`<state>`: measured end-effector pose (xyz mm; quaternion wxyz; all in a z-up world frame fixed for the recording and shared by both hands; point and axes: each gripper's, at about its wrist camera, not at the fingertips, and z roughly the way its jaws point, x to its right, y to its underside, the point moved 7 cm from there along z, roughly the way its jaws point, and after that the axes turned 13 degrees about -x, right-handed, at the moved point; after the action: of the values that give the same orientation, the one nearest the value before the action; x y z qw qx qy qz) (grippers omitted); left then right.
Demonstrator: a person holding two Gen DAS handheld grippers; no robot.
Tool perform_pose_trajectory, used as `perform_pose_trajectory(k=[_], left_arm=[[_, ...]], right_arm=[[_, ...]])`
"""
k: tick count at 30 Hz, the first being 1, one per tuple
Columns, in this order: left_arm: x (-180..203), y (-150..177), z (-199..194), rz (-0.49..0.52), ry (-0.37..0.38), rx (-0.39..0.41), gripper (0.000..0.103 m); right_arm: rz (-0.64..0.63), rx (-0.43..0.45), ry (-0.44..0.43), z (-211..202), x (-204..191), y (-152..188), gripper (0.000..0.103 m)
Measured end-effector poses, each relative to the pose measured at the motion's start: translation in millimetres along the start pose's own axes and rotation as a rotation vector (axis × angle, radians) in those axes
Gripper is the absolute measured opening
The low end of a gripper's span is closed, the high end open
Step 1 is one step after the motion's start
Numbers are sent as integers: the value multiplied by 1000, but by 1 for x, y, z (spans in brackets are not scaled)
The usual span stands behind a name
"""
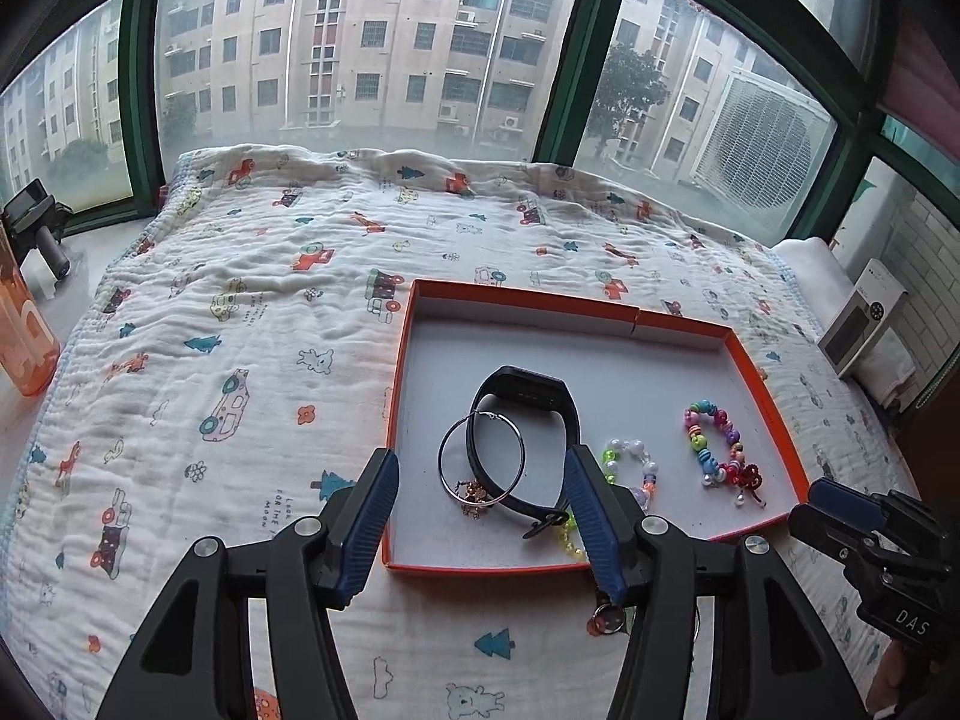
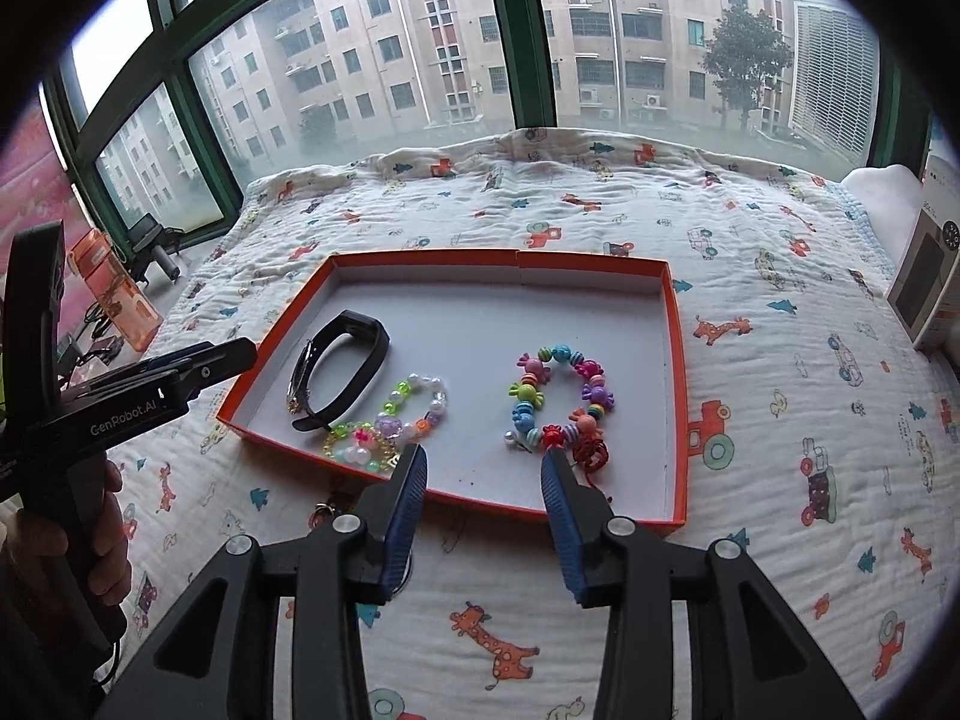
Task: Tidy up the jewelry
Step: 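Withdraw the left tool while the right tool approaches the small silver hoop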
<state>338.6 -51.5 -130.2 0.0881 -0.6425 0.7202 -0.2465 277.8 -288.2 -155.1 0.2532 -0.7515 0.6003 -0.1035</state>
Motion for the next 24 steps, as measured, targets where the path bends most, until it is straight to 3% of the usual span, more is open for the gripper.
perform_pose_trajectory(k=[4, 13, 24], left_arm=[[-9, 15, -9, -19, 1, -7, 62], [-29, 51, -17, -45, 9, -33, 62], [-48, 65, -10, -82, 32, -53, 62]], right_arm=[[-46, -37, -9, 7, -19, 15, 58], [-84, -130, 6, 42, -47, 33, 61], [-75, -163, 65, 60, -54, 37, 63]])
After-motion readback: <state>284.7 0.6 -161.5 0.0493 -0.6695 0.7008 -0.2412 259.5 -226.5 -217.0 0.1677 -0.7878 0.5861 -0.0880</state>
